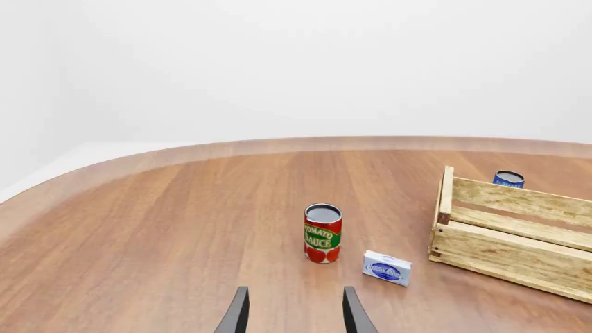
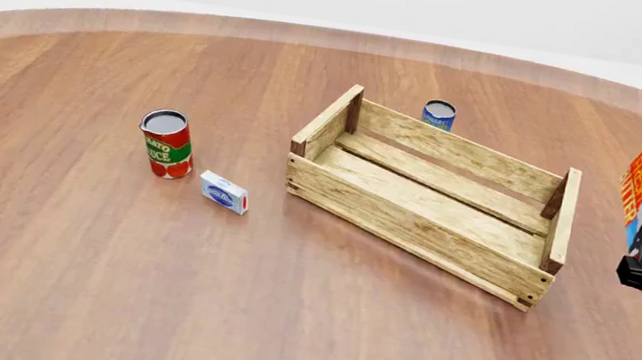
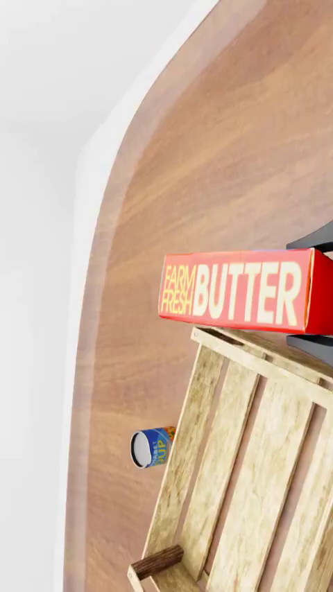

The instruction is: Pick up the butter and put it in the tray.

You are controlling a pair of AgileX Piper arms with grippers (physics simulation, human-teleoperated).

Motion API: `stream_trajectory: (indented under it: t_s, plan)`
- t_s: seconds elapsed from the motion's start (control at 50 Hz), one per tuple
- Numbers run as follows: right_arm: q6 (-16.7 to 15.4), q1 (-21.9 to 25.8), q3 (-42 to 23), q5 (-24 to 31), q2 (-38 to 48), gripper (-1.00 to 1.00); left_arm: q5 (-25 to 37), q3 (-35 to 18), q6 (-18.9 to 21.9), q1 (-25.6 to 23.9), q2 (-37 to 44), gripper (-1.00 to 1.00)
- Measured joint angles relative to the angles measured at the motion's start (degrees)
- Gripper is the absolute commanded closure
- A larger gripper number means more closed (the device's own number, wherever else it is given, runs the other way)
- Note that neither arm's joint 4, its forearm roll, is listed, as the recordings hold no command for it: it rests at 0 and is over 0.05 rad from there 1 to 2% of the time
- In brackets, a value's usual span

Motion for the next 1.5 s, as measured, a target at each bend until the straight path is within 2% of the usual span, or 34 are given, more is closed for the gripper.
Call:
stream_trajectory:
  t_s: [0.46, 0.78, 1.08, 1.5]
  plan:
    - [-1.3, 1.3, -3.1, 11.8, -10.0, 1.0, 0.0, 0.0, 0.0, 0.0, 0.0, -1.0]
    - [-1.8, 2.8, -5.5, 18.0, -14.8, 1.0, 0.0, 0.0, 0.0, 0.0, 0.0, -1.0]
    - [-1.7, 5.2, -8.0, 20.8, -16.0, 1.0, 0.0, 0.0, 0.0, 0.0, 0.0, -1.0]
    - [-1.2, 8.5, -10.1, 20.6, -13.7, 1.0, 0.0, 0.0, 0.0, 0.0, 0.0, -1.0]
